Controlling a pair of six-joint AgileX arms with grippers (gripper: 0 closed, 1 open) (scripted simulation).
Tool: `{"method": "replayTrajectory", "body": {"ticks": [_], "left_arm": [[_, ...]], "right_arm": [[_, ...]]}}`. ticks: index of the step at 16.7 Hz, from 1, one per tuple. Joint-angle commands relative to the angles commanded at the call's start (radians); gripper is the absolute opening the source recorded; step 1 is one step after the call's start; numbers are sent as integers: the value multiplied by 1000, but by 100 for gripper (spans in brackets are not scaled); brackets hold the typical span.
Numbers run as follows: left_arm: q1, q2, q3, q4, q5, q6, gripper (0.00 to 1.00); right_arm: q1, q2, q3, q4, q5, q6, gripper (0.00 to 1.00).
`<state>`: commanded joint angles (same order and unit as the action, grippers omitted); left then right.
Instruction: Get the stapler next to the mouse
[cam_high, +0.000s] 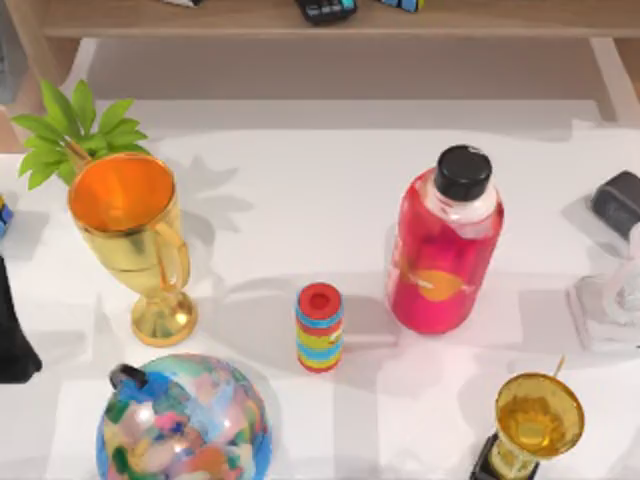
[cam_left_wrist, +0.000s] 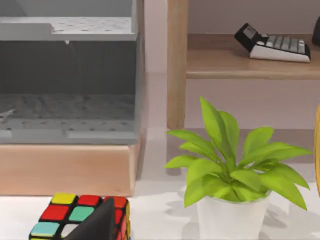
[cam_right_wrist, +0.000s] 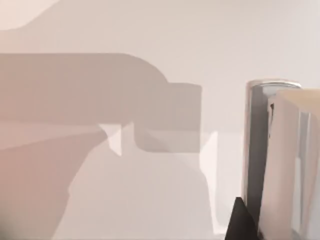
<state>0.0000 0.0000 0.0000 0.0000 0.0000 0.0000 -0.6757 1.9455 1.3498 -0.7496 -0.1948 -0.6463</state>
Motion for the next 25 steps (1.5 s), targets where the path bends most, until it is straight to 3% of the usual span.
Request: {"method": "replayTrajectory", "body": {"ticks": [25], "left_arm": [[0, 0, 0, 0, 0, 0, 100]], "right_arm": [[5, 36, -13, 107, -2, 11, 0]]}}
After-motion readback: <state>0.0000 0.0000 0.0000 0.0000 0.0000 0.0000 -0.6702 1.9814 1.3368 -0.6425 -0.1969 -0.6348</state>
